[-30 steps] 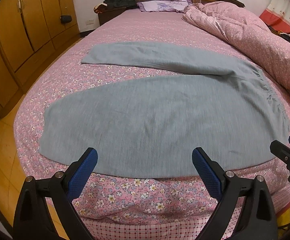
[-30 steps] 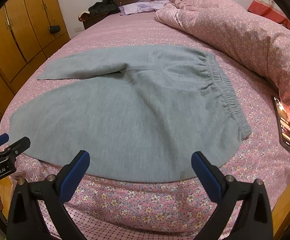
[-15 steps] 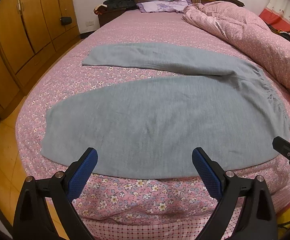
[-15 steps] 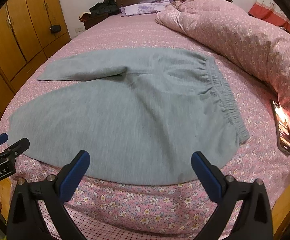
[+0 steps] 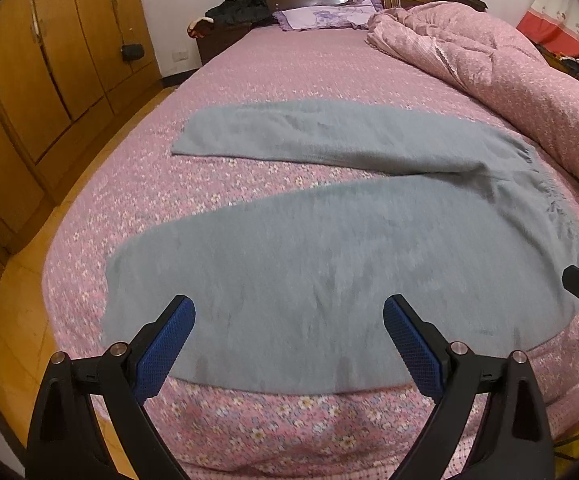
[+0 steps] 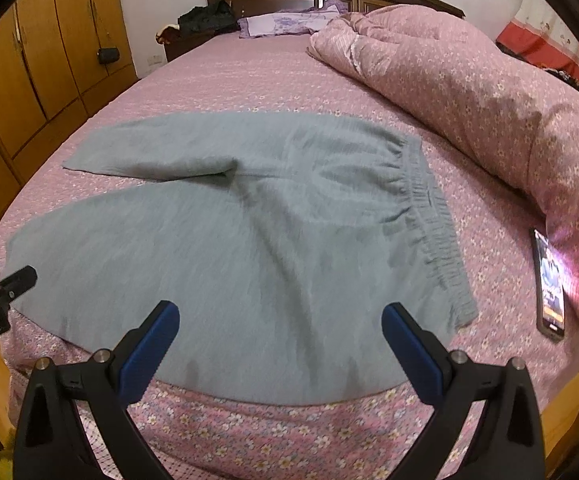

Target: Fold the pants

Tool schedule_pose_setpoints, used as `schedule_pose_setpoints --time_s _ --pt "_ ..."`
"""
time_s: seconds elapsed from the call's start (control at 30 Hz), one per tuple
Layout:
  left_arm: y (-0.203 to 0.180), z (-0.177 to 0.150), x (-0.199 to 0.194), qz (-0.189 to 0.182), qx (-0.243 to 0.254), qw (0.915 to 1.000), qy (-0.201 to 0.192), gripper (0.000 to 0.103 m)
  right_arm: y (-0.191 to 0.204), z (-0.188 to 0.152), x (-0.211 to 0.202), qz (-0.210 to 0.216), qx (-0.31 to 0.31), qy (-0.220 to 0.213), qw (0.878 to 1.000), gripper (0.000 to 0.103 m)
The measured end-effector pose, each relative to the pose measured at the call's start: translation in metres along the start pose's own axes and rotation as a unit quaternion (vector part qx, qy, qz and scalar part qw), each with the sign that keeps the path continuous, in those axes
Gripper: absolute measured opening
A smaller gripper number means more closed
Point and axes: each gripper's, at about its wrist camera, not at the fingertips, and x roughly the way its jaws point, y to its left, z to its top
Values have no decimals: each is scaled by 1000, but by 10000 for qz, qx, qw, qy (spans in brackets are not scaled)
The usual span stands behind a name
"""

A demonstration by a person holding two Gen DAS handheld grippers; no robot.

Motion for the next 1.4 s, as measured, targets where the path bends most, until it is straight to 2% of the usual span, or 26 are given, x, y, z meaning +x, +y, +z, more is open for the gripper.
schedule_pose_setpoints --time_s 0.47,0.87,1.13,1.4 --pt "10 47 15 148 171 9997 -2 92 -9 37 11 14 -132 -16 9999 103" --pt "15 88 37 251 163 9996 19 92 -32 87 32 -24 51 4 10000 103" --pt "12 126 59 325 281 9991 24 92 -56 121 56 -126 151 74 9998 103" --pt "13 165 93 182 313 9992 171 92 -74 150 84 -220 178 208 9994 103"
